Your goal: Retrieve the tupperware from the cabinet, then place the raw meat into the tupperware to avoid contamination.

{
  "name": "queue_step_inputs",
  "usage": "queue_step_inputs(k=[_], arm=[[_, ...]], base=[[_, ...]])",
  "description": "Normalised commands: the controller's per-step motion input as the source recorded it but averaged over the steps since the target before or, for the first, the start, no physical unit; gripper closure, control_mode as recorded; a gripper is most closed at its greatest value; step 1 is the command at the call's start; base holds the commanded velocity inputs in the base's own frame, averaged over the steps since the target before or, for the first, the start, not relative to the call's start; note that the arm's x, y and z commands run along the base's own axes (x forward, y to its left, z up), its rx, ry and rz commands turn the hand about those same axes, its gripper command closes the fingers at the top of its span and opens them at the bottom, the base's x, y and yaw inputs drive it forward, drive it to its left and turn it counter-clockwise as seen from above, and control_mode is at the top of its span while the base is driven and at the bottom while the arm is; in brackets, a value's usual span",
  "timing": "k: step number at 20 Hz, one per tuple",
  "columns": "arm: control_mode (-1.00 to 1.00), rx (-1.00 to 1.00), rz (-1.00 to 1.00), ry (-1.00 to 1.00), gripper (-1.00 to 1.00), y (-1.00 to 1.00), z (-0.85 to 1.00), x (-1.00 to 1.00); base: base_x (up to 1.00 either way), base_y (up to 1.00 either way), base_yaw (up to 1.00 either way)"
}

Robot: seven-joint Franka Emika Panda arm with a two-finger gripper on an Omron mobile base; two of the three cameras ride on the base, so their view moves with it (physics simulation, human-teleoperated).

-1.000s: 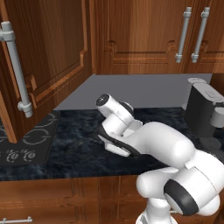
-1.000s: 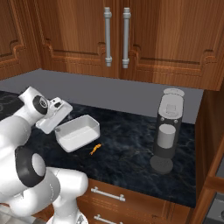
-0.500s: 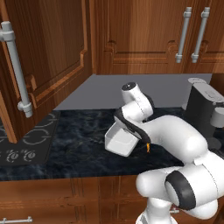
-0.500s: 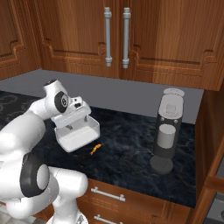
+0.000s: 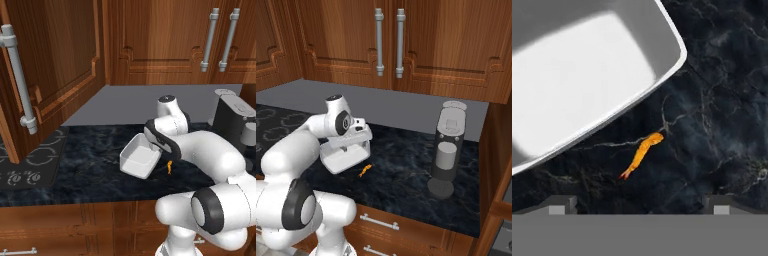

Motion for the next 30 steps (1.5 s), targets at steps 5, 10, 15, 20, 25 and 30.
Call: queue_step_inputs(k=[5, 10, 15, 20, 25, 30], arm=[[-1.0, 0.24, -0.17, 0.01, -1.0, -0.26, -0.23, 0.06], [-1.0, 0.2, -0.24, 0.0, -1.0, -0.29, -0.33, 0.18], [-1.0, 0.0, -0.06, -0.04, -1.0, 0.04, -0.16, 0.06], [-1.0, 0.0, -0.14, 0.01, -1.0, -0.05, -0.14, -0.03], [-1.0, 0.0, -0.13, 0.0, -1.0, -0.08, -0.22, -0.01], [-1.0, 0.0, -0.1, -0.01, -1.0, -0.01, -0.23, 0.0]], base=[[0.0, 0.0, 0.0], [0.0, 0.0, 0.0], [0.0, 0.0, 0.0], [0.0, 0.0, 0.0], [0.0, 0.0, 0.0], [0.0, 0.0, 0.0]])
